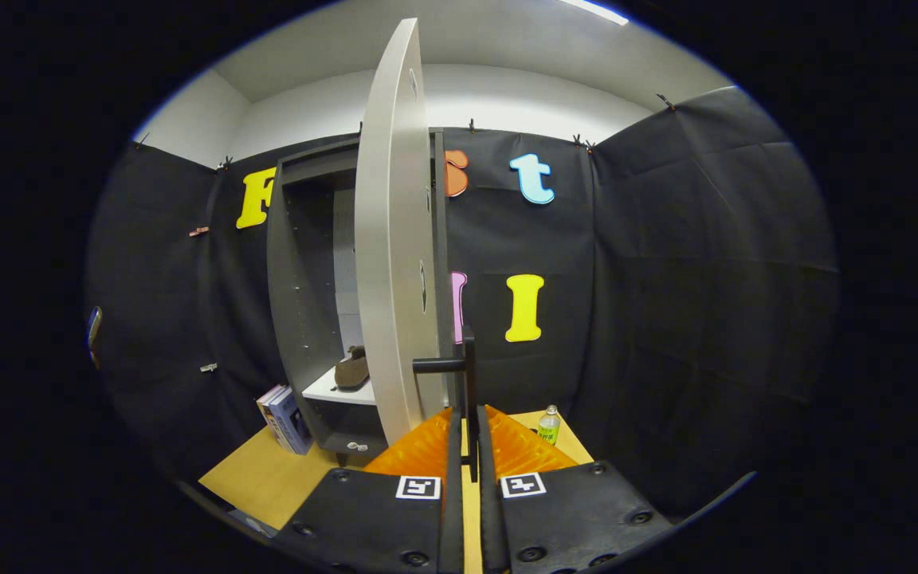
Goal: Open the shoe cabinet door, grab the shoes and put them into the shoe cabinet, then close the shoe cabinet door.
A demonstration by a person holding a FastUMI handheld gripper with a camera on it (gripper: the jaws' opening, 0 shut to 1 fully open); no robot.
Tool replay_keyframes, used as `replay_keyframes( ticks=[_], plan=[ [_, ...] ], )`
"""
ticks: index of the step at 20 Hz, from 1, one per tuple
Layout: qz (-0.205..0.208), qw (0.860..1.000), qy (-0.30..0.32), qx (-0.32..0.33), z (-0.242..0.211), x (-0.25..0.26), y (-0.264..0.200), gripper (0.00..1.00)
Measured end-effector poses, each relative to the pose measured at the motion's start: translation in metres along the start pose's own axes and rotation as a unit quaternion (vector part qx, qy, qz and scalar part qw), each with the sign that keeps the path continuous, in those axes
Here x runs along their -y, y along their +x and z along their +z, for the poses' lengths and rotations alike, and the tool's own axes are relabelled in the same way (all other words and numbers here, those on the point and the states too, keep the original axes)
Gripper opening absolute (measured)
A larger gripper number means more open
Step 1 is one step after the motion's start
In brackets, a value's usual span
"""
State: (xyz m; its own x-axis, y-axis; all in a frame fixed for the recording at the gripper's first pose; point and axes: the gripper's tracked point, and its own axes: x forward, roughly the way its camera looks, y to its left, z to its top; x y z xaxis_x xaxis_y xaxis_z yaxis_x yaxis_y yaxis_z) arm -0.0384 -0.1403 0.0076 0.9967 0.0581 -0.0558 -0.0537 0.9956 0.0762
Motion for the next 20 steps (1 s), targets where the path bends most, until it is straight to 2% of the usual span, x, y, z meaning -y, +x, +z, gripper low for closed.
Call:
replay_keyframes(
  ticks=[3, 6, 9, 13, 14, 17, 20],
  plan=[
    [0.013, 1.0, 0.009, 0.005, 0.004, -0.001, 0.001, 0.13],
    [-0.013, 1.0, -0.021, 0.01, 0.004, 0.008, 0.003, 0.13],
    [-0.028, 0.999, -0.022, 0.011, 0.004, 0.008, -0.008, 0.13],
    [-0.045, 0.999, -0.018, 0.001, -0.005, 0.005, -0.029, 0.23],
    [-0.047, 0.999, -0.018, -0.004, -0.01, 0.002, -0.038, 0.36],
    [-0.028, 0.999, -0.022, -0.023, -0.026, -0.017, -0.059, 0.55],
    [0.012, 0.999, -0.009, -0.043, -0.048, -0.05, -0.077, 0.77]
  ],
)
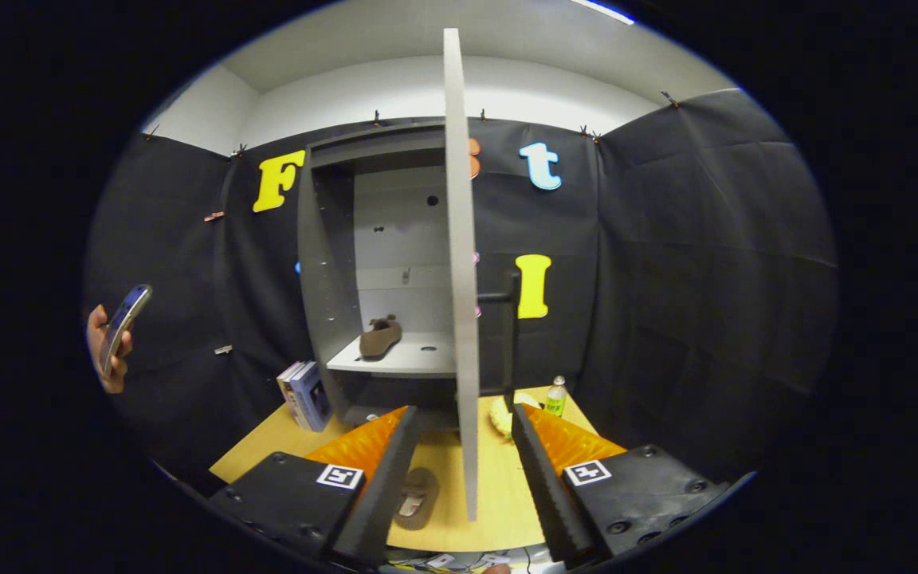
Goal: Open the shoe cabinet door, grab the shoes and put them into the shoe cabinet, then close the shoe cabinet door.
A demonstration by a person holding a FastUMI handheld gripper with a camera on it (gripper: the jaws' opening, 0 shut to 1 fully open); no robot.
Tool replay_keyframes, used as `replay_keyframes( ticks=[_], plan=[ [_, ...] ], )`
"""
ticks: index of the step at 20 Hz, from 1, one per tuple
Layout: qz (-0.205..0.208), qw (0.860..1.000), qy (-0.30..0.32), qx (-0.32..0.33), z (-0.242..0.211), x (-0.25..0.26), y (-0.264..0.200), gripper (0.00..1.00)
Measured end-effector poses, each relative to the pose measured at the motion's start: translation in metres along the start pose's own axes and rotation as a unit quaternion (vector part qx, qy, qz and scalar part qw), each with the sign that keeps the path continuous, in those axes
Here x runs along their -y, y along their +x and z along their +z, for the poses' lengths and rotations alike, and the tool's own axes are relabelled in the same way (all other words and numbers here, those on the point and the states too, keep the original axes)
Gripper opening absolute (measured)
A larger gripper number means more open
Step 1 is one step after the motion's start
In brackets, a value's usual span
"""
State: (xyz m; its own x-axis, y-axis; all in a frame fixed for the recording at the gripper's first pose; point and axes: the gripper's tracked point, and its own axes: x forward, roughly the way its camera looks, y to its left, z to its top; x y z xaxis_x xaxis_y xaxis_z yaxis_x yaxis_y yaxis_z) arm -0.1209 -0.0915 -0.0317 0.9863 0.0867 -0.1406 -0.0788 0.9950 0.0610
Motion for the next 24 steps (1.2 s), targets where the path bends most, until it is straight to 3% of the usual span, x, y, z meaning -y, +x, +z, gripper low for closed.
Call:
replay_keyframes(
  ticks=[2, 5, 11, 14, 24],
  plan=[
    [0.02, 1.0, 0.016, -0.008, -0.015, -0.021, 0.0, 1.0],
    [0.035, 0.998, 0.041, -0.022, -0.046, -0.048, 0.012, 0.98],
    [0.017, 0.994, -0.031, -0.107, -0.153, -0.083, 0.059, 0.98],
    [0.017, 0.987, -0.025, -0.158, -0.201, -0.103, 0.088, 0.99],
    [-0.008, 0.963, 0.001, -0.271, -0.358, -0.108, 0.16, 0.99]
  ],
)
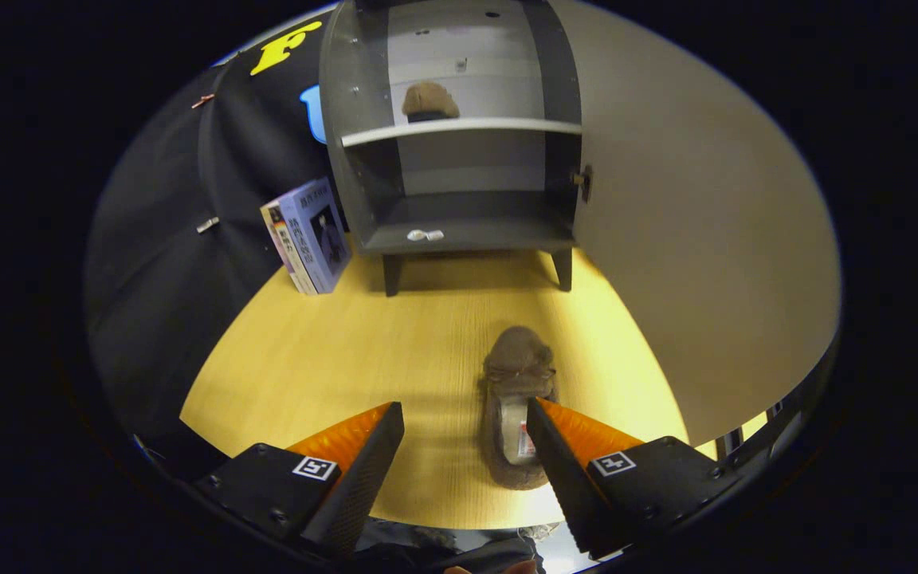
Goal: Open the shoe cabinet door, grab the shoes and put them into the shoe cabinet, then close the shoe cabinet door.
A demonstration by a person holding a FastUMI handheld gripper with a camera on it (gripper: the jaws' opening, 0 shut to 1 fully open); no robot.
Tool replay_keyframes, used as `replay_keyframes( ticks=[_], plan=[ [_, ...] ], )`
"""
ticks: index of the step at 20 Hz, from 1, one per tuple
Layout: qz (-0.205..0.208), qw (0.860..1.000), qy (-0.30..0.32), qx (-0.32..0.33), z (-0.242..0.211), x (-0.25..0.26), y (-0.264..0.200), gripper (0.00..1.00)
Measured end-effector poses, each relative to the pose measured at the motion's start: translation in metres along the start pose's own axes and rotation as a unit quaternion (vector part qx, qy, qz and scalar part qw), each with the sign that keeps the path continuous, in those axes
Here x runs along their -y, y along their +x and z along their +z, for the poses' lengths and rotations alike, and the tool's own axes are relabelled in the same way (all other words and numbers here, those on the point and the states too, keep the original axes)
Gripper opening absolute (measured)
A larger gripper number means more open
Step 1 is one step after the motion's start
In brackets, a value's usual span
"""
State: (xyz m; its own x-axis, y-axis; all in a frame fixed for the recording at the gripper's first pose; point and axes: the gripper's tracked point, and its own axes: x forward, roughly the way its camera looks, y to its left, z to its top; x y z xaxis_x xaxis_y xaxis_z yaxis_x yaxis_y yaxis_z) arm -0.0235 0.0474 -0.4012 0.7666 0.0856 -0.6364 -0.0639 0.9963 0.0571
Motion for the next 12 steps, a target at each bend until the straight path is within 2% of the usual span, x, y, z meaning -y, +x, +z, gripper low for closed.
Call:
replay_keyframes(
  ticks=[4, 10, 11, 12],
  plan=[
    [-0.003, 0.999, 0.021, -0.025, -0.028, 0.004, 0.045, 0.98],
    [-0.029, 0.999, 0.032, -0.012, -0.038, 0.016, 0.106, 0.98],
    [-0.035, 0.999, 0.028, -0.004, -0.035, 0.018, 0.116, 0.97],
    [-0.039, 0.999, 0.026, 0.003, -0.031, 0.019, 0.124, 0.9]
  ],
)
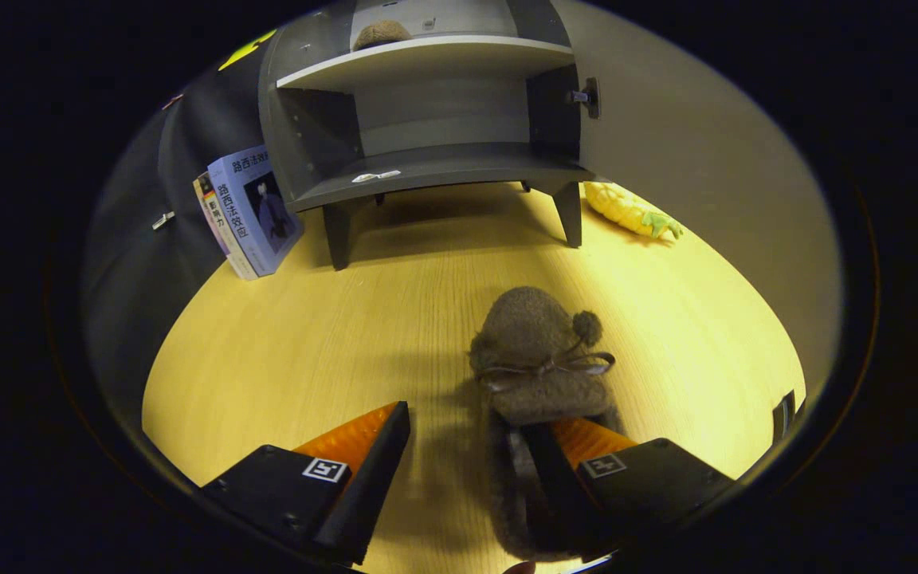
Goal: Open the shoe cabinet door, grab the shoes and put them into the shoe cabinet, then close the shoe cabinet door.
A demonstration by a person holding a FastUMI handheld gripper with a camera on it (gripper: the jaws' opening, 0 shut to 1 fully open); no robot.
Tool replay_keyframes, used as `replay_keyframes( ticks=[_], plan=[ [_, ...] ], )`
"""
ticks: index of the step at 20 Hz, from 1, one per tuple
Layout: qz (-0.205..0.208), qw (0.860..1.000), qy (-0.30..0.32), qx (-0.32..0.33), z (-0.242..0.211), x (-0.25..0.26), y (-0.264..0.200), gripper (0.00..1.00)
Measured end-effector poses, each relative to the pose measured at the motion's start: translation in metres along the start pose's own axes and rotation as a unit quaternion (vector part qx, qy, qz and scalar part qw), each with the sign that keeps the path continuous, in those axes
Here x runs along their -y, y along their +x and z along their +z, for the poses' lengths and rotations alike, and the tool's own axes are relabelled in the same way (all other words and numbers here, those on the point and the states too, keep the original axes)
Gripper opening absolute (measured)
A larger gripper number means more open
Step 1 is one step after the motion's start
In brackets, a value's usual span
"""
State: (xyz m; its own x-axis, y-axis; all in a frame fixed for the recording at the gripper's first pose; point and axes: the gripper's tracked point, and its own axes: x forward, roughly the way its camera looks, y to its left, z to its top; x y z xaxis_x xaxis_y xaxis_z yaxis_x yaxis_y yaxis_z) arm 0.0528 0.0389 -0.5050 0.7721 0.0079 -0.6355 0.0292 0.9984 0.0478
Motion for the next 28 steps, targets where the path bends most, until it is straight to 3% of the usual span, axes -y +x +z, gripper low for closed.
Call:
replay_keyframes(
  ticks=[4, 7, 9, 10, 11, 18, 28],
  plan=[
    [-0.032, 0.999, 0.001, 0.025, 0.011, 0.009, 0.027, 0.84],
    [-0.056, 0.998, 0.001, 0.04, 0.015, 0.024, 0.026, 0.47],
    [-0.031, 0.998, 0.018, 0.047, 0.02, 0.02, 0.023, 0.23],
    [-0.029, 0.998, 0.02, 0.044, 0.023, 0.022, 0.019, 0.23],
    [-0.027, 0.998, 0.017, 0.046, 0.025, 0.024, 0.015, 0.06],
    [-0.021, 0.996, -0.014, 0.083, 0.096, 0.018, -0.046, 0.06],
    [0.011, 0.989, 0.008, 0.145, 0.276, -0.03, -0.156, 0.06]
  ],
)
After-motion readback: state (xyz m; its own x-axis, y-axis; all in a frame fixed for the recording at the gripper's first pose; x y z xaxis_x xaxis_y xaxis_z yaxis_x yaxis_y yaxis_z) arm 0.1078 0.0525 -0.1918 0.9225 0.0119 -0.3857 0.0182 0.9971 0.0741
